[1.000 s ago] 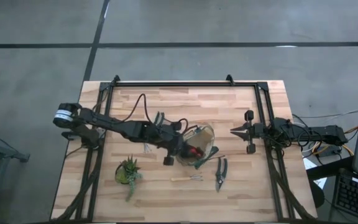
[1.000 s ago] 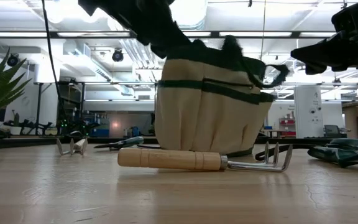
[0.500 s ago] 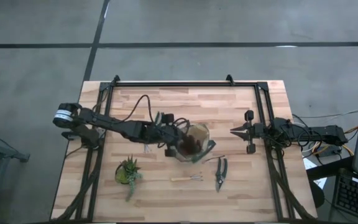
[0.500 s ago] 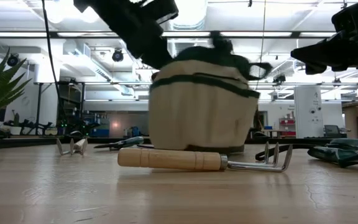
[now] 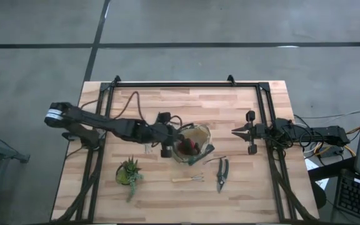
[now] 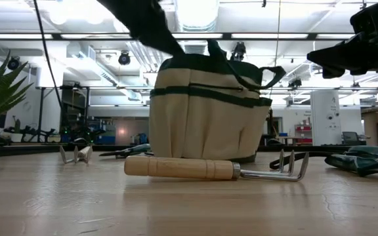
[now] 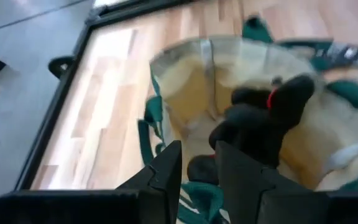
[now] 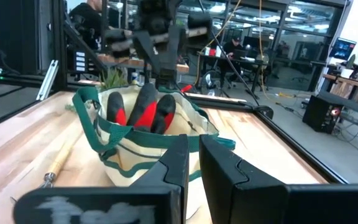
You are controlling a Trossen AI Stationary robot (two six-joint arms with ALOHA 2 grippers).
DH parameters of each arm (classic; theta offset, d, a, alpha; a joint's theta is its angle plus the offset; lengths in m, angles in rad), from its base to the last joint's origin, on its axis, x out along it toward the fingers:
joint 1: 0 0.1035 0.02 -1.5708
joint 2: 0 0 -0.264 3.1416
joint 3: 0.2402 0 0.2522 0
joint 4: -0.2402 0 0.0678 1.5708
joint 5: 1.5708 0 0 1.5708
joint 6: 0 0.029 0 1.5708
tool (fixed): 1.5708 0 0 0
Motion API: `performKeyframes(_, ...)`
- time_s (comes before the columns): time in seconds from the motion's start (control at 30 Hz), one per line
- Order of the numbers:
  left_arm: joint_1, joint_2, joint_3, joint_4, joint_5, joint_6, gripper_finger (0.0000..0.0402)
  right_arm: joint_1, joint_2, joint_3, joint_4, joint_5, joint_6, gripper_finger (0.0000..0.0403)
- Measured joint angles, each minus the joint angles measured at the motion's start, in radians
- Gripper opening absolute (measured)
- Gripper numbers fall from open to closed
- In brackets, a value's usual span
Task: Pick & Place Garden tools in Gardening bag
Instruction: Put the top green shear scissors into the green gardening bag
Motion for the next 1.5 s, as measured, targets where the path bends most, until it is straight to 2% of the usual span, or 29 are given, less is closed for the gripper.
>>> performKeyframes(0.1,-0.012,-0.056,0.0,-0.053,0.004,-0.015,0.0101,0.0,0.0,0.0,0.0,0.0,-0.001,0.0034)
performKeyframes(0.2,-0.012,-0.103,-0.003,-0.112,0.008,-0.109,0.0101,0.0,0.0,0.0,0.0,0.0,0.0,0.0034)
performKeyframes(0.4,-0.06,-0.121,-0.051,-0.07,0.193,-0.179,0.0101,0.0,0.0,0.0,0.0,0.0,0.0,0.0034)
performKeyframes(0.53,-0.112,-0.099,-0.078,-0.007,0.213,-0.221,0.0101,0.0,0.0,0.0,0.0,0.0,0.0,0.0034)
performKeyframes(0.87,-0.221,-0.048,-0.116,0.002,0.212,-0.298,0.0101,0.0,0.0,0.0,0.0,0.0,0.001,0.0034)
performKeyframes(1.03,-0.209,-0.066,-0.154,-0.039,0.145,-0.347,0.0101,0.0,0.0,0.0,0.0,0.0,0.0,0.0034)
performKeyframes(1.2,-0.18,-0.075,-0.158,-0.127,-0.096,-0.442,0.0101,0.0,0.0,0.0,0.0,0.0,-0.001,0.0034)
performKeyframes(1.37,-0.131,-0.075,-0.158,-0.158,-0.241,-0.483,0.0101,0.0,0.0,0.0,0.0,0.0,0.0,0.0034)
performKeyframes(1.43,-0.081,-0.075,-0.158,-0.157,-0.271,-0.545,0.0101,0.0,0.0,0.0,0.0,0.0,0.0,0.0034)
performKeyframes(1.5,-0.02,-0.075,-0.158,-0.168,-0.26,-0.602,0.0101,0.0,0.0,0.0,0.0,0.0,0.0,0.0034)
